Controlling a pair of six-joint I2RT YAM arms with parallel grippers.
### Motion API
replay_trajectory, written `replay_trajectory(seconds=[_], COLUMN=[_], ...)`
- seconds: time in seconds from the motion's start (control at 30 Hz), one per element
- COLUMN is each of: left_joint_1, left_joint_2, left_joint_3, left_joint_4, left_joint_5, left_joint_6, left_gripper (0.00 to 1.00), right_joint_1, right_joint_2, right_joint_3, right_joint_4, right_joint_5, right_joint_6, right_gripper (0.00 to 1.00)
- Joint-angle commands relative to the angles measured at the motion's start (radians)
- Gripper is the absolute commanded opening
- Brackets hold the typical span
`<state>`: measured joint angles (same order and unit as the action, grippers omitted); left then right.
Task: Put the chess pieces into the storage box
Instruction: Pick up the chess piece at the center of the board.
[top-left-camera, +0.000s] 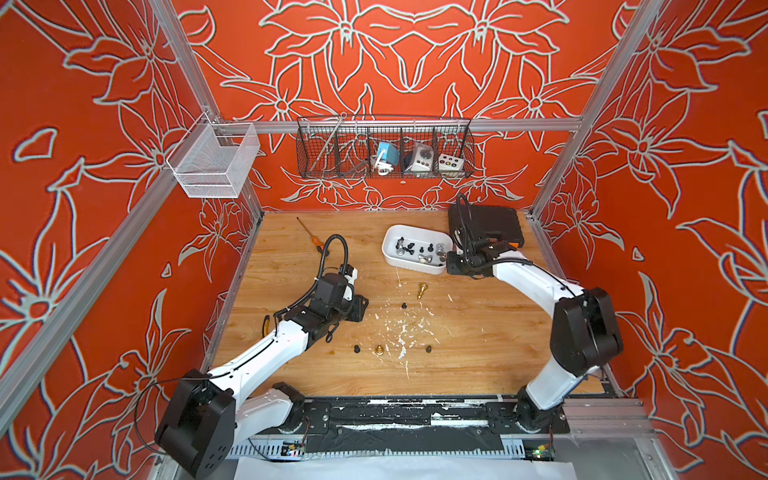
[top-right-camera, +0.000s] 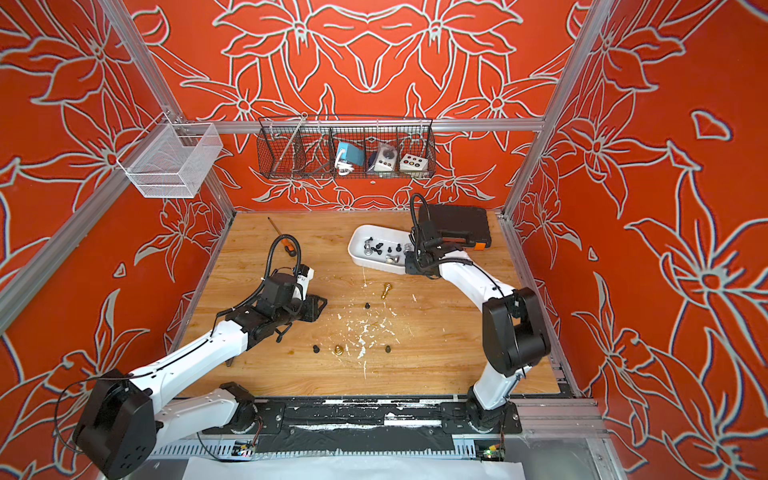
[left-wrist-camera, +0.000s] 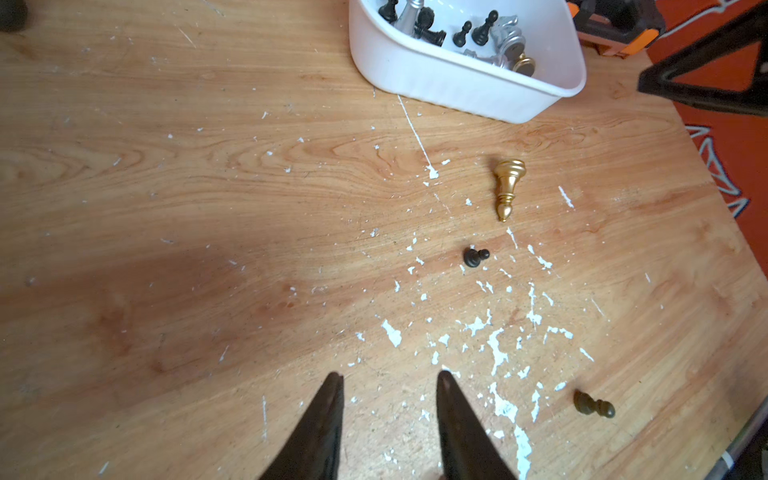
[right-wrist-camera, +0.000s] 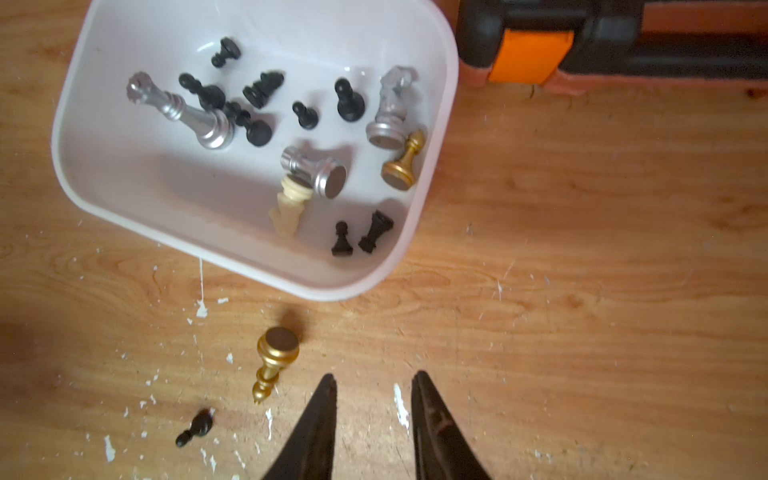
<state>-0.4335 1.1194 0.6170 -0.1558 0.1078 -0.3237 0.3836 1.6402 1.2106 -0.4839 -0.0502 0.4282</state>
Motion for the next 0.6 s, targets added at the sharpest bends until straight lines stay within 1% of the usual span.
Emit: replay_trajectory(seconds=[0.0, 0.17, 0.3, 0.4, 0.57], left_joint_1=[-0.004, -0.013, -0.041, -0.05, -0.068], left_joint_2=[-0.032, -0.037, -0.037, -0.046, -0.068], left_joint_3=[-0.021, -0.037, -0.053, -0.076, -0.121], left_joint_4=[-0.062, -0.105, -0.148, -0.167, -0.174], left_joint_5=[-0.03, -0.023, -0.051, -0.051, -0.014], left_joint_6=[-0.04, -0.098, -0.128, -0.157, -0.215], left_gripper=[0.39, 0.41, 0.43, 0.44, 0.45], right_joint_1=[-0.005, -0.005, -0.005, -0.006, -0.006], right_joint_2=[-0.076, -0.172, -0.243, -0.293, -0.358], right_joint_3=[-0.084, -0.206, -0.294, -0.349, -0.412], right_joint_4=[0.018, 0.0, -0.009, -0.022, -0.038], right_joint_5=[-0.019, -0.013, -0.007, -0.008, -0.011], right_joint_6=[-0.005, -0.011, -0.011, -0.008, 0.01], right_gripper=[0.35, 0.39, 0.41, 0.42, 0.42])
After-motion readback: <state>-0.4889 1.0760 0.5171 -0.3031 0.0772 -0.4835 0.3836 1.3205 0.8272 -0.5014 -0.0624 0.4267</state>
